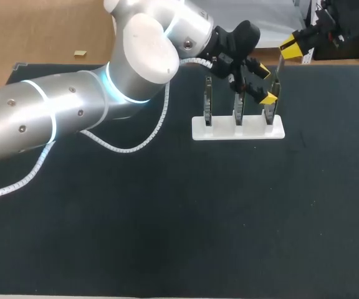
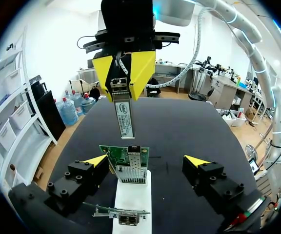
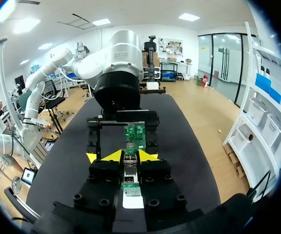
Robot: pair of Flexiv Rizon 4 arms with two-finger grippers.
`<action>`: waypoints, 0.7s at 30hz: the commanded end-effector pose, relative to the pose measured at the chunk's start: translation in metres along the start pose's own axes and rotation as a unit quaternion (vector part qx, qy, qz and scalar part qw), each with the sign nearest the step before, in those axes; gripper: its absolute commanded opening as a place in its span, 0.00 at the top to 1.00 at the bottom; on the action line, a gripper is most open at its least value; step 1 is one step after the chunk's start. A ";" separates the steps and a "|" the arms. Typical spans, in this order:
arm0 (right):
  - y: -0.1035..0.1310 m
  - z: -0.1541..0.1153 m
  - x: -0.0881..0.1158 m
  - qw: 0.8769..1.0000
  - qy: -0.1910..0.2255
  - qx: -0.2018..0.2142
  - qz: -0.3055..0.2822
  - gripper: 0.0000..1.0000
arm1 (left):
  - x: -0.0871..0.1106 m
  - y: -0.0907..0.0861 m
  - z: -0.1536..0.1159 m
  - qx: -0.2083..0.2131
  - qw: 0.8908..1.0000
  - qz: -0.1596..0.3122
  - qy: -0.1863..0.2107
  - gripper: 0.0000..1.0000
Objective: Pick up the optical module with the left hand, and insert it into the network port with the right hand.
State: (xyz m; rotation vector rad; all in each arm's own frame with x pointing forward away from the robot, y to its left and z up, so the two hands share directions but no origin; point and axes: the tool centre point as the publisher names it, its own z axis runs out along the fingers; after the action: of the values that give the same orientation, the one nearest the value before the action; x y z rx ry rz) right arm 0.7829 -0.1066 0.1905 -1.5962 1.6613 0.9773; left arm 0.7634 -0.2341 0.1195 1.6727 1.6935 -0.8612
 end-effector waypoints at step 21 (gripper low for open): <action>0.001 0.007 0.006 1.000 0.010 0.000 0.002 1.00 | -0.001 0.002 0.001 0.002 1.000 -0.001 0.003 0.00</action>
State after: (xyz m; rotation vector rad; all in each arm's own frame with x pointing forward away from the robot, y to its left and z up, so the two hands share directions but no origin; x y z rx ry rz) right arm 0.7827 -0.1044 0.1815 -1.6094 1.6758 0.9729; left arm 0.7636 -0.2343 0.1193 1.6734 1.6935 -0.8614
